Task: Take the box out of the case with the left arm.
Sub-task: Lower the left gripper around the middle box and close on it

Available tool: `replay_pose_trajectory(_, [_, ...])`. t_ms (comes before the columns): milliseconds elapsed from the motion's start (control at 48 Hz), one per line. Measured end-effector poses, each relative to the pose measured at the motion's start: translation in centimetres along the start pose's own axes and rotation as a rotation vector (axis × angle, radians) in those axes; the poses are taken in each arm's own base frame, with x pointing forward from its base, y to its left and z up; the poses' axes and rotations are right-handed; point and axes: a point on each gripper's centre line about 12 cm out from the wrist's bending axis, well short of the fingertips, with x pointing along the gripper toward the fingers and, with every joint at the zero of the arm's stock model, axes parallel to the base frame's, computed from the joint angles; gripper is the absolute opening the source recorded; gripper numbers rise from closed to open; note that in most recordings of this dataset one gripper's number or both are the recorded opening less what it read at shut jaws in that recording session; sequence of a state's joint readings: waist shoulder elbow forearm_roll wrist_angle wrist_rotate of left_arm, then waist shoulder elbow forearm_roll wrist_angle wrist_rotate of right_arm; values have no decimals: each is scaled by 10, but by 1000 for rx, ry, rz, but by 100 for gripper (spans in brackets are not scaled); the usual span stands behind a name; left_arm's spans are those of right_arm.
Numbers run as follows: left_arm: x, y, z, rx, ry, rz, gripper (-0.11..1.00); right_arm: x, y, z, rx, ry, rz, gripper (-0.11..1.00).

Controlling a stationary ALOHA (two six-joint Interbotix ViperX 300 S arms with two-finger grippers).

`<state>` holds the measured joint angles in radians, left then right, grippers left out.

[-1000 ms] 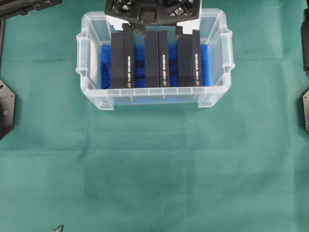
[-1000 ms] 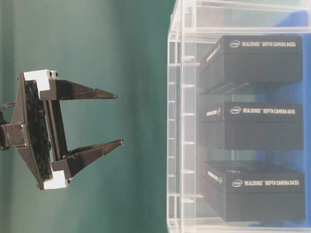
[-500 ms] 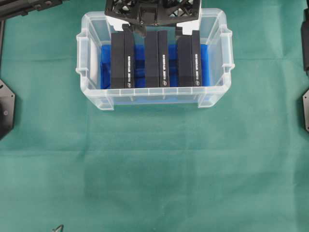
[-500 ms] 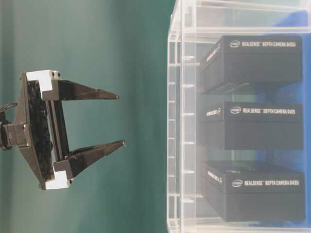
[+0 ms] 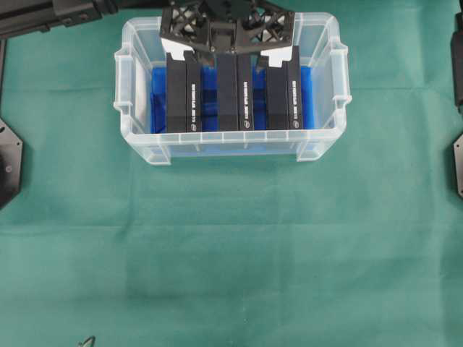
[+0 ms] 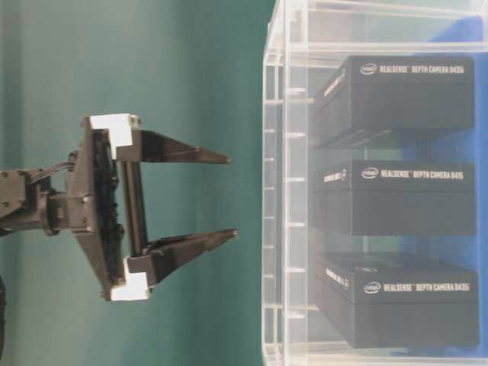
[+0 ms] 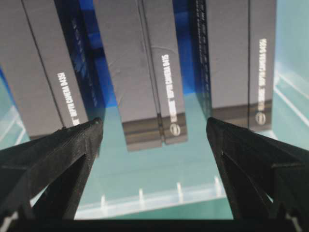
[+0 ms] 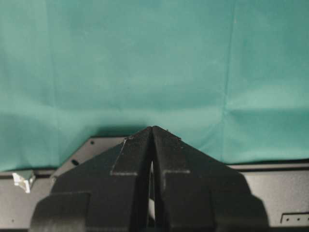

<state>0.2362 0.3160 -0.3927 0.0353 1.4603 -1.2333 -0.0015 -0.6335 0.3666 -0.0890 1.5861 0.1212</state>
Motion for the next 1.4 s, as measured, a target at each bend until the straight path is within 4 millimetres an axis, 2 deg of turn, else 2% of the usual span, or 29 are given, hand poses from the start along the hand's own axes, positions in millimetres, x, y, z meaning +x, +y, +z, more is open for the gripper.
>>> replay_pose_trajectory(396, [37, 5, -3, -35, -3, -6, 91, 0, 0, 0, 2, 0, 0, 0])
replay_pose_trajectory(1395, [77, 14, -8, -71, -9, -25, 91, 0, 0, 0, 2, -8, 1, 0])
